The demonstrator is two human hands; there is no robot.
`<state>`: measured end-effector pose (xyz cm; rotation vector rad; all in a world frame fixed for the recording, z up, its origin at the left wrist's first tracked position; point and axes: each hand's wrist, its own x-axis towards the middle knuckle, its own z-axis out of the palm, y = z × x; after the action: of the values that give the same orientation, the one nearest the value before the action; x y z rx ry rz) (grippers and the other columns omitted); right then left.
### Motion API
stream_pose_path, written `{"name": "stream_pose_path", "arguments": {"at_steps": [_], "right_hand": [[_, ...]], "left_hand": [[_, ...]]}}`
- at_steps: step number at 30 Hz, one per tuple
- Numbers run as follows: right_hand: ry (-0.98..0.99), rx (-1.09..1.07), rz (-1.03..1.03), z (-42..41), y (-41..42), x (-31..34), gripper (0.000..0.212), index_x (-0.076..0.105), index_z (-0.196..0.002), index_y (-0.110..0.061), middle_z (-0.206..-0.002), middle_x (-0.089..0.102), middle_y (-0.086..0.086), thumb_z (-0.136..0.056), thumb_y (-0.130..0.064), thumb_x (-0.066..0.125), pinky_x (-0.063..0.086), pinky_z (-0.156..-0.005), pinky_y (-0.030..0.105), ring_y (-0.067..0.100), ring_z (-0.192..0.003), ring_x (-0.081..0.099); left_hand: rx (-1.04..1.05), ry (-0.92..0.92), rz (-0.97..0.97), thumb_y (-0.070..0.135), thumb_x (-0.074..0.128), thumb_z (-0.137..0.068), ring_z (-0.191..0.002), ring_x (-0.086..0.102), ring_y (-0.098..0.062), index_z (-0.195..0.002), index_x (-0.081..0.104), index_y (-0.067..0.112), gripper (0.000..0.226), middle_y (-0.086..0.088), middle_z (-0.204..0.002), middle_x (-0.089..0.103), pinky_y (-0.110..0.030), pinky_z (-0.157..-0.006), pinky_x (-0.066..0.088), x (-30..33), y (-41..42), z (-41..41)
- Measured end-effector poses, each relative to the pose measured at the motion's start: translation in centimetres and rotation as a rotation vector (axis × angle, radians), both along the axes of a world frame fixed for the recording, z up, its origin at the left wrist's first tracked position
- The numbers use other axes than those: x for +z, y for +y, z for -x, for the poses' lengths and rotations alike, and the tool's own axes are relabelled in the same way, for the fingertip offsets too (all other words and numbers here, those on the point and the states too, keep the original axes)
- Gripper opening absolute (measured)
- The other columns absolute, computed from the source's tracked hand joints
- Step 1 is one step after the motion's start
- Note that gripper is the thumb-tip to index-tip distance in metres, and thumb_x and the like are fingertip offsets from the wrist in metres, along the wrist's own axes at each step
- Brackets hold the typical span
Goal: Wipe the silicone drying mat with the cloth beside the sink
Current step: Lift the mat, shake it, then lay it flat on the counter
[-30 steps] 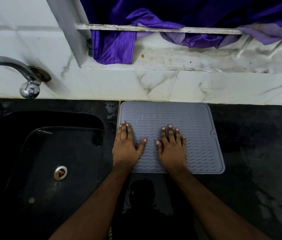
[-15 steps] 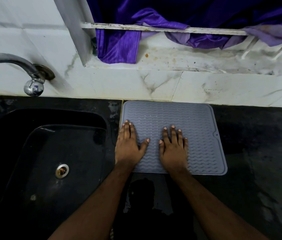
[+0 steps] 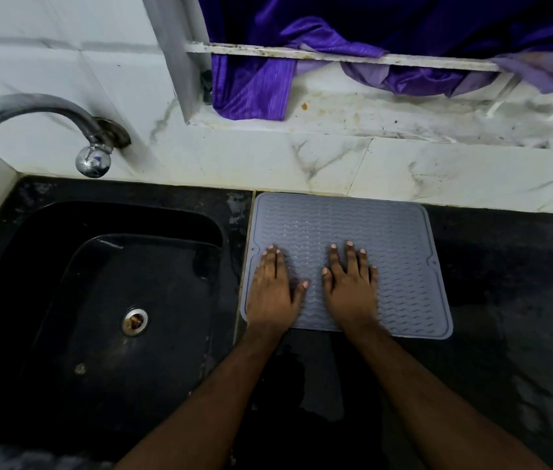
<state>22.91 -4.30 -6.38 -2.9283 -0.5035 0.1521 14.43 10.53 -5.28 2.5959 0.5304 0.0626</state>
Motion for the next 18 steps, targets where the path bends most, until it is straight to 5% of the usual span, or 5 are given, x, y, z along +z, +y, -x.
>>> {"name": "stream_pose_path", "arguments": {"at_steps": [7, 13, 18], "right_hand": [[0.011, 0.032, -0.073, 4.9, 0.9, 2.4, 0.055, 0.037, -0.152, -0.026, -0.162, 0.022, 0.017, -0.101, -0.047, 0.042, 0.019, -0.117, 0.061, 0.036, -0.151, 0.015], [0.14, 0.082, -0.048, 10.0, 0.1, 2.1, 0.058, 0.017, -0.157, -0.039, -0.168, 0.001, 0.005, -0.103, -0.056, 0.028, 0.0, -0.119, 0.061, 0.029, -0.154, -0.007], [0.164, 0.13, -0.045, 9.7, -0.6, 2.0, 0.06, 0.014, -0.158, -0.041, -0.168, -0.006, 0.0, -0.102, -0.058, 0.031, 0.001, -0.12, 0.061, 0.029, -0.154, -0.01]], "left_hand": [[-0.041, -0.004, -0.035, 0.051, 0.047, -0.101, -0.154, 0.016, -0.026, -0.159, 0.02, 0.004, 0.079, -0.014, -0.167, 0.017, -0.034, -0.125, 0.008, 0.3, 0.1, 3.8], [-0.067, 0.053, -0.066, 0.048, 0.045, -0.101, -0.156, 0.005, -0.025, -0.16, 0.014, 0.003, 0.08, -0.014, -0.168, 0.006, -0.035, -0.127, 0.001, -0.1, 0.0, 6.3], [-0.1, 0.088, -0.079, 0.057, 0.041, -0.101, -0.156, 0.001, -0.022, -0.161, 0.01, 0.006, 0.085, -0.01, -0.169, 0.002, -0.034, -0.127, 0.003, -0.4, 0.8, 6.4]]}}
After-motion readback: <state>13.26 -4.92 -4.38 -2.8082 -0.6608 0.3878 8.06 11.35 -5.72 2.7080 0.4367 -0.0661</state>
